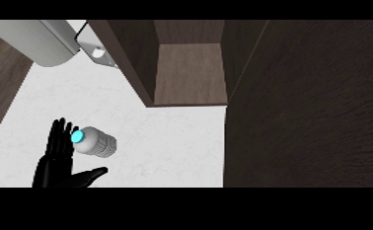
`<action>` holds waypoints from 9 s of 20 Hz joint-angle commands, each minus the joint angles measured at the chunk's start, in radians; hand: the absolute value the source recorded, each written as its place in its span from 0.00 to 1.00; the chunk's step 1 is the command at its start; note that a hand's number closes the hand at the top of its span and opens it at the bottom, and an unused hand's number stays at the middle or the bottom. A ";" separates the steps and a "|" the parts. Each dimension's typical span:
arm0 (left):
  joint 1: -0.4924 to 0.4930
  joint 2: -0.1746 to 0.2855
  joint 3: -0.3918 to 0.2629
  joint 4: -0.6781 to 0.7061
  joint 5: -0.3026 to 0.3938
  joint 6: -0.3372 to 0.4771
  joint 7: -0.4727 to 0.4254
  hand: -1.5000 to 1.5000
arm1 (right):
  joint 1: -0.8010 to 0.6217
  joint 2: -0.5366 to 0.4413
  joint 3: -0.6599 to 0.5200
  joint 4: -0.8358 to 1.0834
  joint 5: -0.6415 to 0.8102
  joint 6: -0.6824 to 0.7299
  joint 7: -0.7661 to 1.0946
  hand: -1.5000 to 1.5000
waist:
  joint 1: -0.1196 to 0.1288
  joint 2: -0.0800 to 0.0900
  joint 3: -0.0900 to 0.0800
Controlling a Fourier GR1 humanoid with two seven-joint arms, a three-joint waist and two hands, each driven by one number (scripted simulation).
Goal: Pick up the bottled water, place it into the cabinet and close the cabinet
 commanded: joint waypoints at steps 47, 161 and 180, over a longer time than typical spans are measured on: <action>-0.394 -0.048 -0.030 0.540 0.040 -0.149 -0.439 1.00 | 0.105 0.054 -0.106 -0.126 -0.087 0.117 -0.059 0.00 | 0.016 -0.003 0.002; -0.808 -0.015 -0.734 0.132 0.336 0.614 0.002 0.00 | -0.192 0.043 -0.196 -0.041 -0.182 0.106 0.156 0.00 | 0.040 -0.010 0.002; -0.250 0.221 -0.863 -0.440 0.292 0.611 -0.008 0.00 | -0.195 -0.096 0.071 -0.152 -0.085 0.213 0.313 1.00 | 0.031 -0.003 0.000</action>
